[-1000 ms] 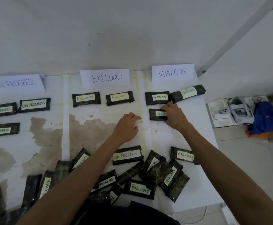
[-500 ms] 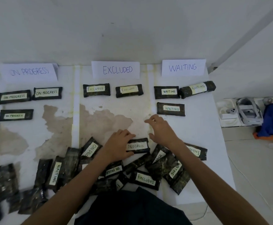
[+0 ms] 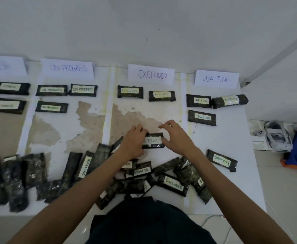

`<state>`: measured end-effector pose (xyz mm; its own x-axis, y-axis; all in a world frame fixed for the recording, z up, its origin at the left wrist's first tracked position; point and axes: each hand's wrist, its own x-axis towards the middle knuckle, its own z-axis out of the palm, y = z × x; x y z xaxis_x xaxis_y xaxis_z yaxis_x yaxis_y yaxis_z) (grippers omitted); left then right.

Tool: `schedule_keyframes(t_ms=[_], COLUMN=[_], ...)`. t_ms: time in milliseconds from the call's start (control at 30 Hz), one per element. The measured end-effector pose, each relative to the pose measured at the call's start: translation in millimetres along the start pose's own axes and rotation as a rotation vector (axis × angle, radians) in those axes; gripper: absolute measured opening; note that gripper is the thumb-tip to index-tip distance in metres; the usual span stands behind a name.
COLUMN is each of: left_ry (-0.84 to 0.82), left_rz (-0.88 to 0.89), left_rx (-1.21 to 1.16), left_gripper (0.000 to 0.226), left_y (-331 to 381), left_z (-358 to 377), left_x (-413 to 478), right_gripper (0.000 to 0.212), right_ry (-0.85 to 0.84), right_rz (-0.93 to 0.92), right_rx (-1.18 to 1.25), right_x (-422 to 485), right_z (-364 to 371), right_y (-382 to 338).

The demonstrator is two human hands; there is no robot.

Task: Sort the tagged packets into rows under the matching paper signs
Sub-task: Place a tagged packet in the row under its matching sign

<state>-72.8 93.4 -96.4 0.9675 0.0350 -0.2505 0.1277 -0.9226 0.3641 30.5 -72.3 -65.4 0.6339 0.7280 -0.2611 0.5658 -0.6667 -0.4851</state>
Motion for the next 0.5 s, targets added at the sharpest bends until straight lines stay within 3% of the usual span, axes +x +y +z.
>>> schedule_keyframes(t_ms=[267,500], left_ry=[0.151,0.128], left_rz=[-0.145,-0.217], left_rx=[-0.025,0.025], left_gripper=[0.058,0.063], left_y=[-88,-170], left_z=[-42,-69], left_x=[-62,-83], right_gripper=[0.041,0.053], right_ry=[-0.102,-0.264], right_rz=[-0.072,-0.057], right_rx=[0.002,0.009], right_x=[29,67], right_z=[20,48], right_y=[-80,-151])
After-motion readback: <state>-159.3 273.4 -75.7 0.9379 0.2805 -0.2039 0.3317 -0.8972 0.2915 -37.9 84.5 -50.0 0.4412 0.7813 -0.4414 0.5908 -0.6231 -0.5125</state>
